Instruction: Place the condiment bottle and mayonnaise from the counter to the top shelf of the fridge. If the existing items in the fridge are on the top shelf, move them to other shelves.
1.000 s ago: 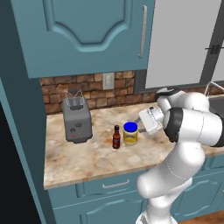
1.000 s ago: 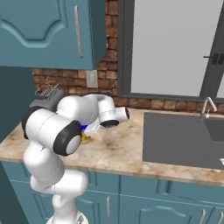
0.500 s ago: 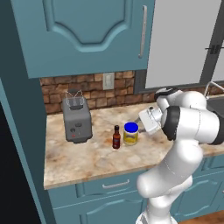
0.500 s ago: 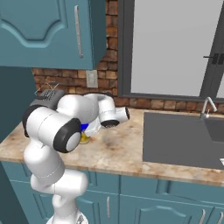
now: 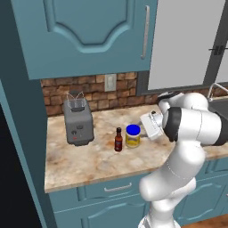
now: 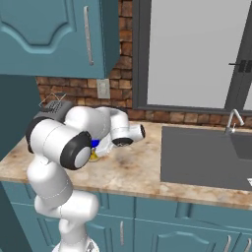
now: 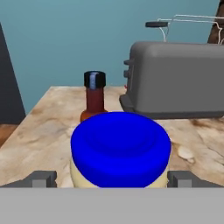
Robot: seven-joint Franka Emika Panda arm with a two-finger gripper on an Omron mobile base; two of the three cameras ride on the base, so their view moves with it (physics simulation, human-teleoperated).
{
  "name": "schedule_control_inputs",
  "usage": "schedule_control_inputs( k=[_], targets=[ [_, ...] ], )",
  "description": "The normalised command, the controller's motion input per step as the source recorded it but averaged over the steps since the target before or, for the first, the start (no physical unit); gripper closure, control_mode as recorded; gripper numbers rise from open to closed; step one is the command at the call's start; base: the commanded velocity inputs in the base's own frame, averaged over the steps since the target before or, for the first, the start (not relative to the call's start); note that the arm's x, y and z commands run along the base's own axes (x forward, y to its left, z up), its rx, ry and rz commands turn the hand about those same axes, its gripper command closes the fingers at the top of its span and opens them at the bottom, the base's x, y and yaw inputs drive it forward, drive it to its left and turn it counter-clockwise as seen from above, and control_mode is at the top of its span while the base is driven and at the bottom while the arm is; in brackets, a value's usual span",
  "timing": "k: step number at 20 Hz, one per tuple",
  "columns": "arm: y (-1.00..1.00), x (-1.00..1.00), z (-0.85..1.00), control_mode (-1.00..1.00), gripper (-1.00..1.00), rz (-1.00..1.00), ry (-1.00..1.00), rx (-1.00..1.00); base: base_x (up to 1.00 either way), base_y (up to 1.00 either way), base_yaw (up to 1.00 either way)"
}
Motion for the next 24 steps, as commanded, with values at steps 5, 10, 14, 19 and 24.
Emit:
schedule_control_inputs(
  k=[5,10,14,19,24],
  targets=[
    [0.19,0.00,0.00,-1.00,-1.00,0.00,0.00,0.01,0.00,0.00,0.00],
    [0.13,0.12,0.00,-1.00,-1.00,0.00,0.00,0.00,0.00,0.00,0.00],
    [0.19,0.06,-0.13,-1.00,-1.00,0.00,0.00,0.01,0.00,0.00,0.00],
    [0.11,0.04,-0.18,-1.00,1.00,0.00,0.00,0.04,0.00,0.00,0.00],
    [-0.05,-0.08,0.11,-1.00,1.00,0.00,-0.02,0.01,0.00,0.00,0.00]
  ],
)
